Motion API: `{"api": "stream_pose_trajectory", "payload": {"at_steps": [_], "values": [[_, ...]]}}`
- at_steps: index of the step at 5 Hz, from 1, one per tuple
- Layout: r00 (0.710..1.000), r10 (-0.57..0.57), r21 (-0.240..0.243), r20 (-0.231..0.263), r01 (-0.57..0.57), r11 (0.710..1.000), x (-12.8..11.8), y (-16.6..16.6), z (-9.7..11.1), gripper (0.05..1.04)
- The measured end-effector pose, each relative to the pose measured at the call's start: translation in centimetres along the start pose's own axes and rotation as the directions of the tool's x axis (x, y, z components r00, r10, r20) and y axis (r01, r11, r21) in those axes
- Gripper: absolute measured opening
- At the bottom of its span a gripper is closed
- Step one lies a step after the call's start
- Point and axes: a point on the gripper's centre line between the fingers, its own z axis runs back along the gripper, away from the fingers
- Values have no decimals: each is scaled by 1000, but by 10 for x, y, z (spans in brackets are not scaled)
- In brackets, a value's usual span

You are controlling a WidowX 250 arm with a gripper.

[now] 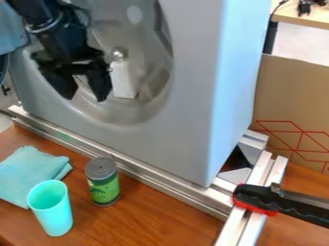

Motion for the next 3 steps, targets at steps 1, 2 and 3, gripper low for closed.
{"api": "stream_pose_trajectory", "payload": {"at_steps": [1, 2, 3], "values": [[999, 4, 10, -41, -4, 1000, -47, 12, 8, 1001], [996, -22, 10, -85, 23, 1000, -75, 34, 11, 1001], [995, -72, -1, -67, 72, 997, -77, 43, 14, 1001]]}}
